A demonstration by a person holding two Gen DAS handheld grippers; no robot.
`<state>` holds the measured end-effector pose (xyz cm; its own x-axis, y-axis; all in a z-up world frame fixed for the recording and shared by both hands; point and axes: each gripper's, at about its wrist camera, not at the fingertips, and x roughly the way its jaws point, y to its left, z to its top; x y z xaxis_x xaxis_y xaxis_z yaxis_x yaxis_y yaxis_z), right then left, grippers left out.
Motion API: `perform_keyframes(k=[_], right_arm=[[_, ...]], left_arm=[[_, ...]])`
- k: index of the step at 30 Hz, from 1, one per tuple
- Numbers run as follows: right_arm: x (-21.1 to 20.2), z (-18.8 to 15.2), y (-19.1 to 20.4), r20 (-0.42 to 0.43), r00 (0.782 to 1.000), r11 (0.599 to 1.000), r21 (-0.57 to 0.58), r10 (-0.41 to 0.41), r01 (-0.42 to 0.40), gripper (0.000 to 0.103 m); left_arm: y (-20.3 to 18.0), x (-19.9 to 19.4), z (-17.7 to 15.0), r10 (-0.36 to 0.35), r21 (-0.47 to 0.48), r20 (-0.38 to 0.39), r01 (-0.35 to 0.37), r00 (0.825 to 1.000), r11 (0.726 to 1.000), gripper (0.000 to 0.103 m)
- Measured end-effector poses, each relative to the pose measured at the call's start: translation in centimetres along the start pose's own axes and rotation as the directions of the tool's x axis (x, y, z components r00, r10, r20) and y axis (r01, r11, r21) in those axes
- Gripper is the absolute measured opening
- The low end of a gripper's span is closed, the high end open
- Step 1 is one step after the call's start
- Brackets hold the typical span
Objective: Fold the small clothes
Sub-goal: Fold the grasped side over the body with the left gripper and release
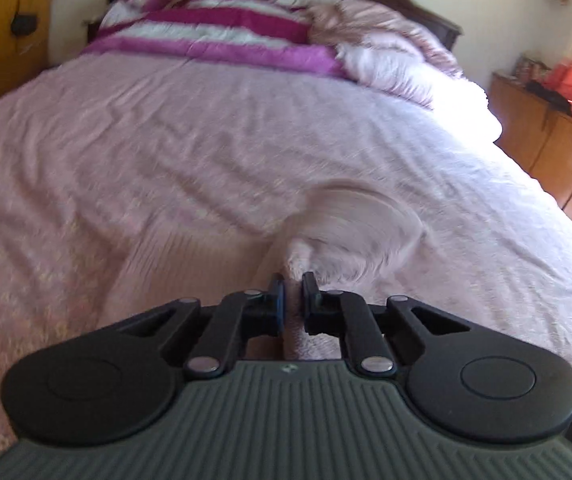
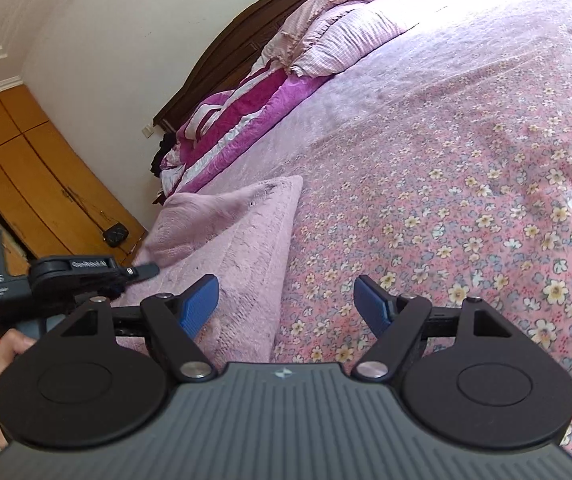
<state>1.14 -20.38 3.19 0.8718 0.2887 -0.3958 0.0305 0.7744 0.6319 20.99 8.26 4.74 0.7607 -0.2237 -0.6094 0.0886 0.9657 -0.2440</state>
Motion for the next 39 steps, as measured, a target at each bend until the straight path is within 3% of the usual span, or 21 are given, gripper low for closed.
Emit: perform_keyframes(k=[4,8,11,17,22,24,25,26,31,32,35,39], right_arm=[[0.3,-0.2,-0.1,-0.01,1.0,1.0,-0.001,-0.001,0.001,0.08],[0.3,-0.3,-0.2,-0.005,1.0,1.0,-0.007,-0.002,0.002,0.08],[0.4,-0.4,-0.3,-0.006,1.0,1.0,-0.004,-0.003,0.003,0.08],[0.4,-0.9,-0.1,-0.013,1.0,1.0,-0.022,-0.003,0.003,0.08],[0.2,-1.1,-0.2,-0.011,1.0,1.0,-0.016,0.002,-0.002,0.08],[0.2,-1.1,-0.2,-0.011,1.0,1.0,-0.016,0.001,-0.001,0.08],[0.2,-1.2,-0.2,-0.011,1.0,1.0,-0.017,0.001,-0.001,0.08],[0.1,-1.2,-0.2,-0.011,1.0,1.0,-0.018,0.001,-0.001,0.08],[-0.1,-1.1,-0.1,-0.012,1.0,1.0,-0.017,0.003,-0.003,0.08],[-0.2,-1.1,-0.1,-0.01,1.0,1.0,-0.018,0.003,-0.003,0.08],[-0.4,-1.1,-0.1,-0.005,1.0,1.0,-0.018,0.006,-0.006,0.08],[-0.3,-1.1,0.3,-0.007,1.0,1.0,-0.026,0.011,-0.011,0.08]], left_arm=[[0.7,-0.1,-0.8,-0.005,-0.051,-0.008,0.004,1.0,0.999,0.018],[0.9,-1.3,-1.1,0.039,-0.062,0.016,-0.038,0.999,0.997,0.056],[1.0,-1.6,-1.2,0.016,-0.063,0.021,-0.015,1.0,0.998,0.057],[0.7,-0.5,-2.2,-0.117,-0.136,-0.009,0.114,0.993,0.984,0.057],[-1.0,-0.3,-3.2,-0.074,-0.064,0.028,0.075,0.997,0.995,0.055],[-1.3,-0.4,-3.4,-0.074,-0.055,0.042,0.077,0.996,0.996,0.047],[-1.4,-0.5,-3.6,-0.086,-0.055,0.047,0.088,0.995,0.995,0.036],[-1.4,-0.6,-3.6,-0.092,-0.059,0.053,0.095,0.994,0.994,0.031],[-1.3,-1.7,-2.9,-0.123,-0.061,0.079,0.128,0.989,0.99,0.023],[-1.0,-2.4,-2.5,-0.141,-0.067,0.1,0.148,0.985,0.987,0.017],[0.1,-5.0,-0.4,-0.175,-0.073,0.157,0.188,0.972,0.979,0.014],[1.8,-7.2,0.9,-0.124,-0.027,0.183,0.131,0.975,0.991,0.013]])
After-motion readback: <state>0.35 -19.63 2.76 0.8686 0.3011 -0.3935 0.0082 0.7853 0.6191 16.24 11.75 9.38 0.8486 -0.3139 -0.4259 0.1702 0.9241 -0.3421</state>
